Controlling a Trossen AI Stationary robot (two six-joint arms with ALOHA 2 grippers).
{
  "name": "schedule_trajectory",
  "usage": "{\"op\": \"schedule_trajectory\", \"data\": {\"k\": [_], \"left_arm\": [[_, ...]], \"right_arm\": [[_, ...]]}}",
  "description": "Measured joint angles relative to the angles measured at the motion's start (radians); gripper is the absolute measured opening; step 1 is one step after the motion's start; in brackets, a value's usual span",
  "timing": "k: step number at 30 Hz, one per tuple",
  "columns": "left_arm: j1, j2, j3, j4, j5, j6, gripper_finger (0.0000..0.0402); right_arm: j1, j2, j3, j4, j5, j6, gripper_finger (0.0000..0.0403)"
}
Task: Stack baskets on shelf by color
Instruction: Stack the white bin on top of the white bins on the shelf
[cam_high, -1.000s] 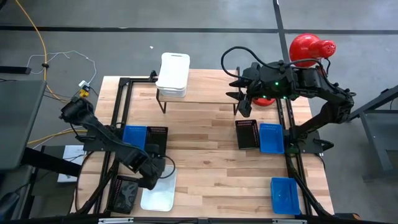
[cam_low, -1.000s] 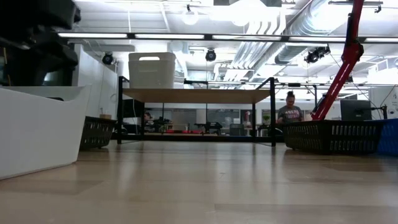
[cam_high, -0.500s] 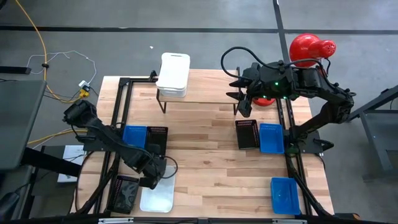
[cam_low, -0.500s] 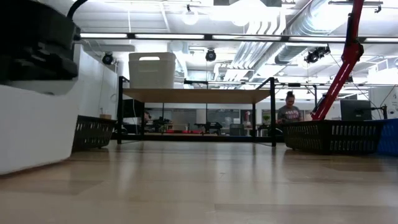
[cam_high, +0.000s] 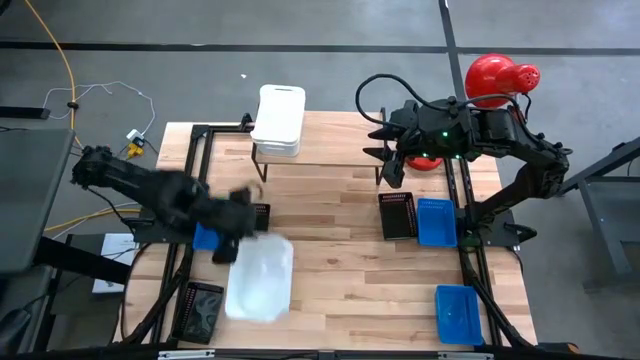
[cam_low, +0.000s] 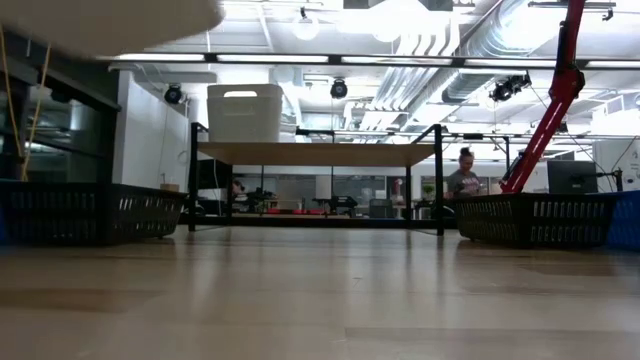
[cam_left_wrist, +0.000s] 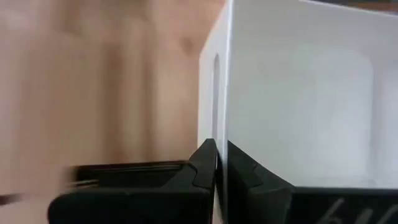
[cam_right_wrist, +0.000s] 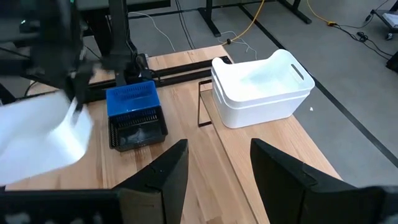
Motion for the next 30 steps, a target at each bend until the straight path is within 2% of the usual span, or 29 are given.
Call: {"op": "schedule_trajectory", "data": {"k": [5, 8, 17, 24, 30], "left_arm": [[0.186, 0.029, 0.312, -0.2, -0.16, 0.219, 0.0], [0.316, 0.066, 0.487, -0.236, -0.24, 0.362, 0.0], [0.679, 0.213, 0.93, -0.232, -0.247, 0.717, 0.0], [0.866, 0.357, 1.127, -0.244, -0.229, 0.933, 0.0], [0.95, 0.456, 1.141, -0.334, -0.178, 1.047, 0.0]], "right_arm": [[0.0, 0.0, 0.0, 0.004, 0.0, 0.019, 0.0161], [0.0, 0.0, 0.0, 0.005, 0.0, 0.024, 0.0161], [0.0, 0.002, -0.022, 0.032, 0.0, 0.039, 0.0161], [0.001, 0.008, -0.041, 0.045, -0.002, 0.052, 0.0161], [0.001, 0.009, -0.042, 0.044, -0.001, 0.073, 0.0161]]}}
